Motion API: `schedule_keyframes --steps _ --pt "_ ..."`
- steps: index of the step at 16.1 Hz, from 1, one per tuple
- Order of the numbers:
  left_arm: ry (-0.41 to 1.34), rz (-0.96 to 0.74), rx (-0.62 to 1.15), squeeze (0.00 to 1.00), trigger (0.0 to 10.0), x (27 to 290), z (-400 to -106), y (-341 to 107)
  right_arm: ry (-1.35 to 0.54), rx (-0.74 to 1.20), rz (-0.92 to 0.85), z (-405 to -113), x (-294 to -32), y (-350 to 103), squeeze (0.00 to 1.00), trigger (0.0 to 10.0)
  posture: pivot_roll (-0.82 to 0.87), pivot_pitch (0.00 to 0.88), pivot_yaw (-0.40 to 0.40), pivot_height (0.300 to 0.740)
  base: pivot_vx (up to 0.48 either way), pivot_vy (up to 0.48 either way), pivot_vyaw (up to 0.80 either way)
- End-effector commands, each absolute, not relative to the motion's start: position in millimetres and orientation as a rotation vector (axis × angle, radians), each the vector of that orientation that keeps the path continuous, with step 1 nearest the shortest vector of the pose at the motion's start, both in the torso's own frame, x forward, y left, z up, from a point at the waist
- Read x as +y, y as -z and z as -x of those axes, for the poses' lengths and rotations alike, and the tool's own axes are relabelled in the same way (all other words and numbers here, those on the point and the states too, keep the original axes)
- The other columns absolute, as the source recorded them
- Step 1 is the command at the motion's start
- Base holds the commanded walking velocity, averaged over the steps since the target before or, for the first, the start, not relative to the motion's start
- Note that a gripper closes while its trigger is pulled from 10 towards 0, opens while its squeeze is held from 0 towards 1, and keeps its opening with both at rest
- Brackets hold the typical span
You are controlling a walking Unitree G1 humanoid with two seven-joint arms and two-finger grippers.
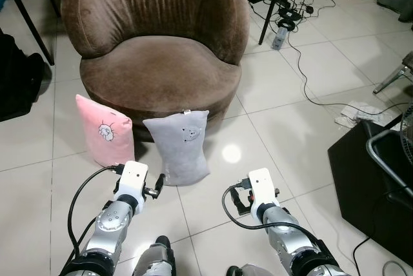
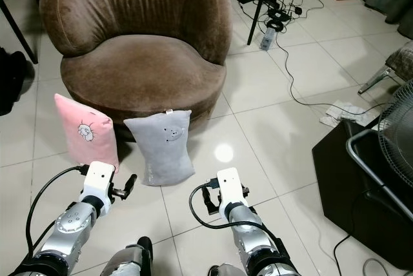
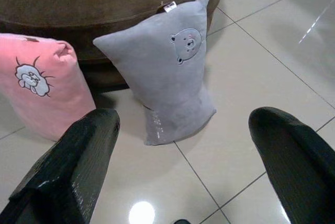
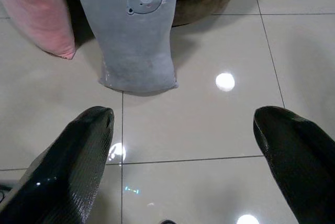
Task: Move the pillow to the sofa from floor
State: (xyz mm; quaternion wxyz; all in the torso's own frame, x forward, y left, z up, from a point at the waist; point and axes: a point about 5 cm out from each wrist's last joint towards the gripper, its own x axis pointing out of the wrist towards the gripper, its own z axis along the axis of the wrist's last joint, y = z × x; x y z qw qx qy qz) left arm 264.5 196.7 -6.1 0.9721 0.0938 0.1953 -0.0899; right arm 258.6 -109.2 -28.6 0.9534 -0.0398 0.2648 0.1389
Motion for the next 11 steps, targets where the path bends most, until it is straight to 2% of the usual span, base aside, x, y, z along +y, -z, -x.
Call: schedule_keyframes --steps 1,4,5,6,11 --pt "0.185 -0.194 0.399 1.00 10.0 194.6 -262.3 8.2 -0.280 0.554 0.095 -253.9 -111.9 32.8 1.00 10.0 0.08 0.145 -0.094 0.740 0.000 0.000 0.00" --pt "0.177 -0.191 0.396 1.00 10.0 193.6 -264.1 7.3 -0.235 0.569 0.112 -257.2 -119.4 32.4 1.00 10.0 0.07 0.143 -0.095 0.740 0.000 0.000 0.00" --pt "0.176 -0.186 0.394 1.00 10.0 193.1 -264.4 7.0 -0.239 0.561 0.104 -257.8 -119.3 31.5 0.00 10.0 0.07 0.143 -0.095 0.740 0.000 0.000 0.00" --pt "0.211 -0.158 0.393 1.00 10.0 189.1 -264.7 6.7 -0.244 0.553 0.099 -258.9 -118.9 30.2 0.00 10.0 0.07 0.142 -0.097 0.740 0.000 0.000 0.00" --pt "0.188 -0.224 0.426 1.00 10.0 189.3 -264.7 9.9 -0.279 0.554 0.115 -256.4 -113.9 31.5 0.00 10.0 0.07 0.146 -0.100 0.740 0.452 0.000 0.00"
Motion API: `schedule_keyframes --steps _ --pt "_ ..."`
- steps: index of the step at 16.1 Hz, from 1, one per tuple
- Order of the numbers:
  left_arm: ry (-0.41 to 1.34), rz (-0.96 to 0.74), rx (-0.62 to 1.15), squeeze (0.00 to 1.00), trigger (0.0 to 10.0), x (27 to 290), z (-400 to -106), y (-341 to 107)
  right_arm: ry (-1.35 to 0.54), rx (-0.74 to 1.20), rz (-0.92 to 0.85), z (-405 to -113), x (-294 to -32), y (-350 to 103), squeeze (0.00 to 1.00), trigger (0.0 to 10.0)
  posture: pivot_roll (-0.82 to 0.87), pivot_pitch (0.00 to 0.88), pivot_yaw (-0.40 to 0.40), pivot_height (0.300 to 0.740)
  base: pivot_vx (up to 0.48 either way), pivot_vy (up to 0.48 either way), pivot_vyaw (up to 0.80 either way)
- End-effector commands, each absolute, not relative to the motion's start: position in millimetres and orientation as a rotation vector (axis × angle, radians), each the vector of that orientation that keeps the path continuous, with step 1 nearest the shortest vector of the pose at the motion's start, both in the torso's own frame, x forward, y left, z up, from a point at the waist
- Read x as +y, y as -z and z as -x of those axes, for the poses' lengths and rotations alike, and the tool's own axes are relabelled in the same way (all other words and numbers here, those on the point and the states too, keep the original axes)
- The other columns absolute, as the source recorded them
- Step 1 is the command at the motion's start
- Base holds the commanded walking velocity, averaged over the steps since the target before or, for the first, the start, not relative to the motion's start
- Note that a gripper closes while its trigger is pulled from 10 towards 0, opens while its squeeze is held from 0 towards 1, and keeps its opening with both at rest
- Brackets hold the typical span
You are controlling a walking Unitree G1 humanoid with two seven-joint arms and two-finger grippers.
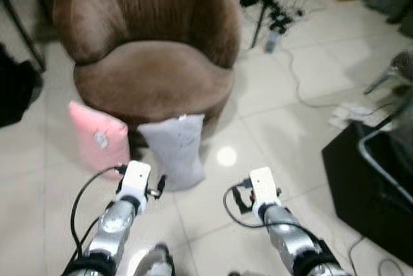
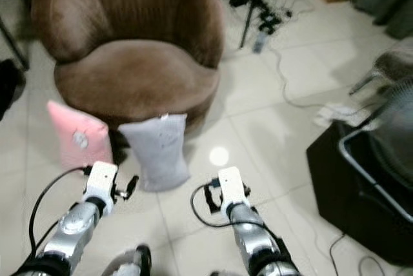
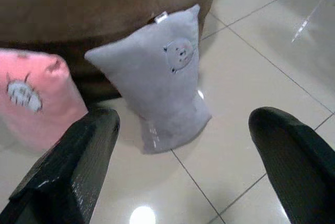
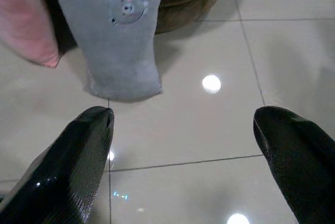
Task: Move the pillow to the sofa from floor
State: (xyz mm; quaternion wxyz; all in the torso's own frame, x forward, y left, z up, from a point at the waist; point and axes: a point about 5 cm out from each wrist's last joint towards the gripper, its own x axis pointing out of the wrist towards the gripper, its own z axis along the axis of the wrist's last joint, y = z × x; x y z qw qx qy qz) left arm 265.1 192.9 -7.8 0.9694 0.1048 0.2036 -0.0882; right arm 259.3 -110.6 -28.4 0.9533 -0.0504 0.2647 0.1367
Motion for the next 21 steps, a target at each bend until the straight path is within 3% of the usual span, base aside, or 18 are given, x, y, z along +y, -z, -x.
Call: schedule_keyframes --steps 1,4,12,18,21 --pt "0.187 -0.225 0.427 1.00 10.0 189.6 -264.6 10.0 -0.280 0.554 0.115 -256.4 -113.8 31.5 0.00 10.0 0.07 0.146 -0.100 0.740 0.428 0.000 0.00" --pt "0.185 -0.245 0.427 1.00 10.0 190.7 -265.3 9.3 -0.315 0.543 0.122 -257.1 -110.2 30.1 0.00 10.0 0.07 0.149 -0.101 0.740 0.382 -0.286 0.19" --pt "0.161 -0.248 0.422 1.00 10.0 190.8 -264.4 9.7 -0.358 0.555 0.155 -255.8 -106.4 31.6 0.00 10.0 0.09 0.144 -0.106 0.740 0.363 -0.309 0.79" --pt "0.140 -0.228 0.423 1.00 10.0 191.6 -262.4 10.6 -0.360 0.569 0.141 -253.1 -105.2 33.8 0.00 10.0 0.10 0.147 -0.109 0.740 0.470 0.000 0.78" --pt "0.148 -0.255 0.433 1.00 10.0 191.2 -262.5 11.3 -0.356 0.575 0.121 -251.8 -104.9 35.0 0.00 10.0 0.10 0.152 -0.108 0.740 0.480 0.000 0.00"
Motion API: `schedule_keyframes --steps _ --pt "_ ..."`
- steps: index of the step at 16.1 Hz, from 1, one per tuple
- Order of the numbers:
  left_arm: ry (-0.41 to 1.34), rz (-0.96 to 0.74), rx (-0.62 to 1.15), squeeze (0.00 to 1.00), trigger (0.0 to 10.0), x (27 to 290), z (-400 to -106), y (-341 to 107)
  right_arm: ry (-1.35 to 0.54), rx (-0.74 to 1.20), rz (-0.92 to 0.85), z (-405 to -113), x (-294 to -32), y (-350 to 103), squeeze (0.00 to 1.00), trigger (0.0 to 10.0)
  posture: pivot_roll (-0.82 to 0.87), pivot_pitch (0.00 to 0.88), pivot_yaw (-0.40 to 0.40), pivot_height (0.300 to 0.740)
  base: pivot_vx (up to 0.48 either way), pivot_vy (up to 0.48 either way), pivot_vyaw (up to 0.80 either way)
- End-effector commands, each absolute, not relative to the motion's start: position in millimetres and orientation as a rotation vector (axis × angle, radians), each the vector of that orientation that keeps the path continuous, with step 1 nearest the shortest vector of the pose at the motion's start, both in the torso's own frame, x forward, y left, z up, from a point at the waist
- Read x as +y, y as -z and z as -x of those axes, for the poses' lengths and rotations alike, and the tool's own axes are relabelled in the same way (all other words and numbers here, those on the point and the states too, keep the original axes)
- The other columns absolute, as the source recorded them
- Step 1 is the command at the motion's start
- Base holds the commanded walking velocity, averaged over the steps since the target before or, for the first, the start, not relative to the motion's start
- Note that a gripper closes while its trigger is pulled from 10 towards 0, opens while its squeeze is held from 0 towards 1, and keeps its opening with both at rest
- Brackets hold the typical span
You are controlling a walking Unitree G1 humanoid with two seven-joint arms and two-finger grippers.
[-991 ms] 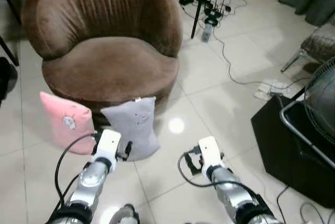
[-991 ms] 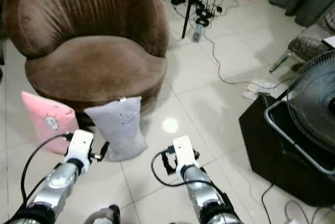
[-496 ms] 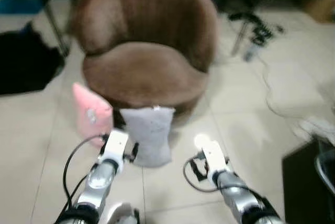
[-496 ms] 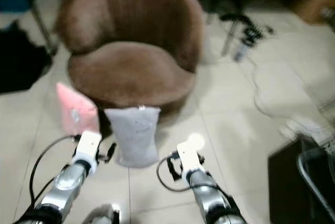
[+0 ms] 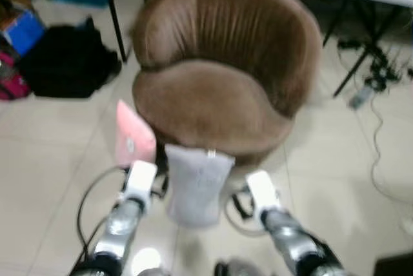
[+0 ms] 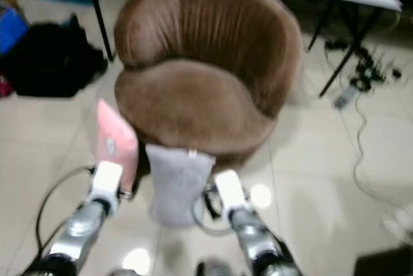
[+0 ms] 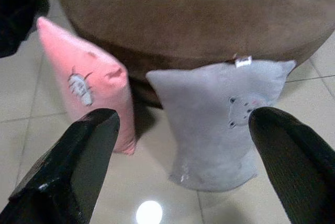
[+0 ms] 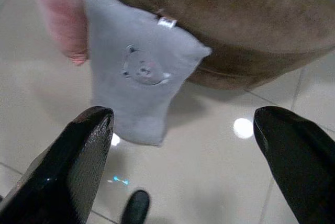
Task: Move the pillow to the sofa from floor
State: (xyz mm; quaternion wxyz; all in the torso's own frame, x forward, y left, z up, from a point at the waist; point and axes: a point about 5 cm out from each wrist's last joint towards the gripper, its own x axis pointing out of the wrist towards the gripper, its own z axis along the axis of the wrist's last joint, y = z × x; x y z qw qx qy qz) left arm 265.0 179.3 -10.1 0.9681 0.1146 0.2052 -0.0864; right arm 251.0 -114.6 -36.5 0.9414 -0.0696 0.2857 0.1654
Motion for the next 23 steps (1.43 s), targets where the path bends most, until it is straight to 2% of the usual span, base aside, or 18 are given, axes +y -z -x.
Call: schedule_keyframes --steps 1,7,10,11,12,20,23 --pt "0.161 -0.283 0.447 1.00 10.0 190.1 -261.8 13.0 -0.360 0.578 0.121 -251.2 -104.6 35.4 0.00 10.0 0.09 0.155 -0.107 0.740 0.469 0.000 0.00" --pt "0.174 -0.258 0.446 1.00 10.0 186.2 -259.6 14.6 -0.361 0.585 0.113 -249.2 -103.8 36.8 0.00 10.0 0.08 0.165 -0.105 0.740 0.406 -0.220 0.00" --pt "0.184 -0.260 0.456 1.00 10.0 184.3 -260.5 15.0 -0.367 0.587 0.111 -249.0 -102.8 36.9 0.00 10.0 0.08 0.167 -0.105 0.740 0.000 0.000 0.00" --pt "0.188 -0.277 0.449 0.00 10.0 183.9 -261.0 14.4 -0.368 0.588 0.110 -248.5 -102.3 37.1 0.00 10.0 0.08 0.169 -0.103 0.740 0.000 0.000 0.00" --pt "0.190 -0.318 0.446 0.00 10.0 183.4 -262.0 13.7 -0.370 0.589 0.109 -247.9 -101.5 37.4 0.00 10.0 0.08 0.172 -0.102 0.740 0.000 0.000 0.00" --pt "0.175 -0.312 0.428 0.00 10.0 185.3 -262.4 11.7 -0.395 0.530 0.118 -249.8 -99.0 31.9 0.00 10.0 0.07 0.176 -0.100 0.740 0.000 0.000 0.00" --pt "0.170 -0.288 0.439 0.00 10.0 185.0 -261.9 13.0 -0.404 0.533 0.116 -248.5 -96.9 32.3 0.00 10.0 0.07 0.173 -0.098 0.710 0.000 0.000 0.00"
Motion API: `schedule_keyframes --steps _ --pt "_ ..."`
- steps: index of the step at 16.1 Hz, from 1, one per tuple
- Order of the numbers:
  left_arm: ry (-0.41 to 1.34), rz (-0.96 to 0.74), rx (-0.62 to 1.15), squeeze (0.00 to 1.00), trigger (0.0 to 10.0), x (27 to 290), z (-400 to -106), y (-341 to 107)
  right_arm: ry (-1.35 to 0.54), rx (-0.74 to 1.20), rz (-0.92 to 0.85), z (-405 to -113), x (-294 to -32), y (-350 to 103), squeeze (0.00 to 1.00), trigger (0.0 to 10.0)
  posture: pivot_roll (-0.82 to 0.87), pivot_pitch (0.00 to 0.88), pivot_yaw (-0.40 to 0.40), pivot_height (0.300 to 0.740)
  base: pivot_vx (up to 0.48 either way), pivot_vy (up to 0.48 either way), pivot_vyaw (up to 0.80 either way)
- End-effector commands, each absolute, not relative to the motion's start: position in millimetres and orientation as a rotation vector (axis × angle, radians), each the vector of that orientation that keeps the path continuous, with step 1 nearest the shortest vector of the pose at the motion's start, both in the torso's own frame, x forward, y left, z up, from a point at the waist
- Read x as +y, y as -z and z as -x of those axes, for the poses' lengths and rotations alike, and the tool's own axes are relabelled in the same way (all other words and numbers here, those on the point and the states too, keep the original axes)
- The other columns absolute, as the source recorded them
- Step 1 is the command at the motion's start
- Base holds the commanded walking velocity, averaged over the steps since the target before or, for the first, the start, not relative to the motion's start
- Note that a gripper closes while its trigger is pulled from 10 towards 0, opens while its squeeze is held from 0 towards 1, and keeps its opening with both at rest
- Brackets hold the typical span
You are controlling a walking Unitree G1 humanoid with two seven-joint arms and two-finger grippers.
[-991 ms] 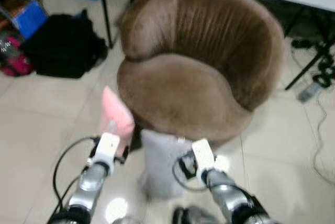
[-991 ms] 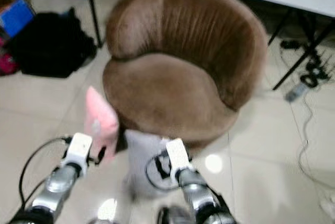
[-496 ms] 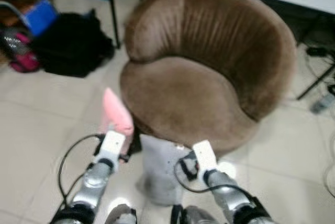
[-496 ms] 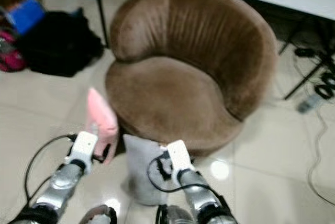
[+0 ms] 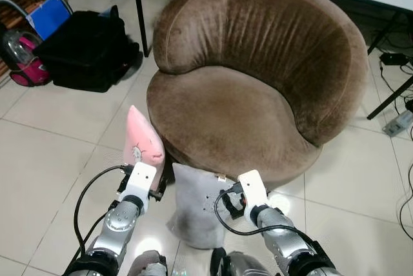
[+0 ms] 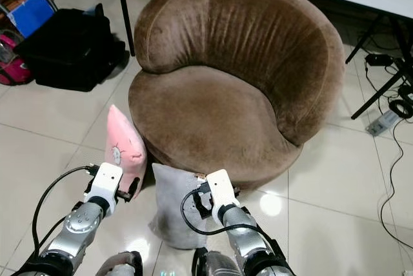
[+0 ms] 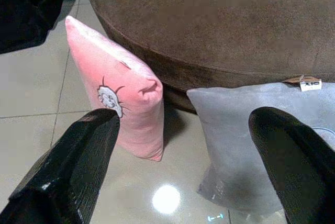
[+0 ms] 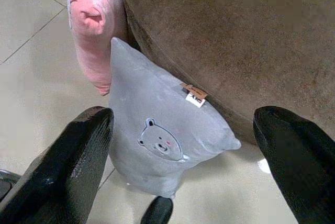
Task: Move the pillow to the sofa from floor
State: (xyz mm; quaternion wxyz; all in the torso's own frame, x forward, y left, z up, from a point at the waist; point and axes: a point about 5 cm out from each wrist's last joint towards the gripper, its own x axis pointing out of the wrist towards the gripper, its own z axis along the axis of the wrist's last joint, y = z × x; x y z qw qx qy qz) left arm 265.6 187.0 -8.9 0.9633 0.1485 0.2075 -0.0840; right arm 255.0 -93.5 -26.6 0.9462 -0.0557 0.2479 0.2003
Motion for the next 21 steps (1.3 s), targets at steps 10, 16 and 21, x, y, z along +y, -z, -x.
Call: schedule_keyframes --steps 10,16,21 --pt "0.187 -0.051 0.030 0.00 10.0 201.1 -272.0 -47.2 -0.239 0.146 0.101 -257.8 -132.0 -11.5 0.00 10.0 0.06 0.128 -0.086 0.612 0.000 0.000 0.00" --pt "0.207 -0.032 0.054 0.00 10.0 194.1 -255.6 -34.4 -0.231 0.146 0.122 -246.7 -134.1 -7.6 0.00 10.0 0.05 0.134 -0.093 0.597 0.000 0.000 0.00" --pt "0.222 -0.059 0.021 0.00 10.0 201.8 -236.4 -39.2 -0.332 0.150 0.165 -228.0 -139.7 -6.2 0.00 10.0 0.06 0.153 -0.098 0.597 0.000 0.000 0.00"
